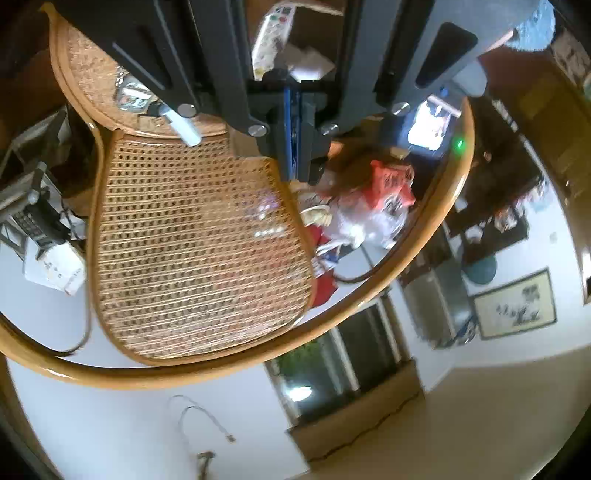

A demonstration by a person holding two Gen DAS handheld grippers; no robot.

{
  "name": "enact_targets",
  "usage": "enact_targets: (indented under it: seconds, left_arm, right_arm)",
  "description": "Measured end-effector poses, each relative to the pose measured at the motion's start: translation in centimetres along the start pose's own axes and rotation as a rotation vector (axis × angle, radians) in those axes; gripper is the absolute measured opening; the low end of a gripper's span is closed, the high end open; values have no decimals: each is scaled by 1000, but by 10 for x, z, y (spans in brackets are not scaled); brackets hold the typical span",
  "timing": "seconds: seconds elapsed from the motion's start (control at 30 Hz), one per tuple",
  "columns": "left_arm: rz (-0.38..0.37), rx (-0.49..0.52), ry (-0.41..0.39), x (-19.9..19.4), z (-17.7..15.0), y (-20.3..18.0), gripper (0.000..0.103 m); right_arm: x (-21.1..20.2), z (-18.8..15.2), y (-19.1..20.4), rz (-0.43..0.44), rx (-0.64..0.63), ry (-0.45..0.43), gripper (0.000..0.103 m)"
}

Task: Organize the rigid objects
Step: 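Lift the keys, carry them into the box and open the right tool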

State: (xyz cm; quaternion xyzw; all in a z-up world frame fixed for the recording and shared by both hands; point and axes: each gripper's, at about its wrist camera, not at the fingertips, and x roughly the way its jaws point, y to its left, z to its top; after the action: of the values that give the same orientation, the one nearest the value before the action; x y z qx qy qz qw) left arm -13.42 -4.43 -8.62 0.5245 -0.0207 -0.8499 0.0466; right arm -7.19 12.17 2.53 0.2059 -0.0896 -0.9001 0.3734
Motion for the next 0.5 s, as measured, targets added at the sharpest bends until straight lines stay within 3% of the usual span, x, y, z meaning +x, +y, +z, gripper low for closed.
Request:
enact_targets:
  seconds: [0.5]
  left_arm:
    - [0, 1, 0, 0, 0, 0, 4]
  right_arm:
    - [48, -45, 24, -55, -106, 211, 3]
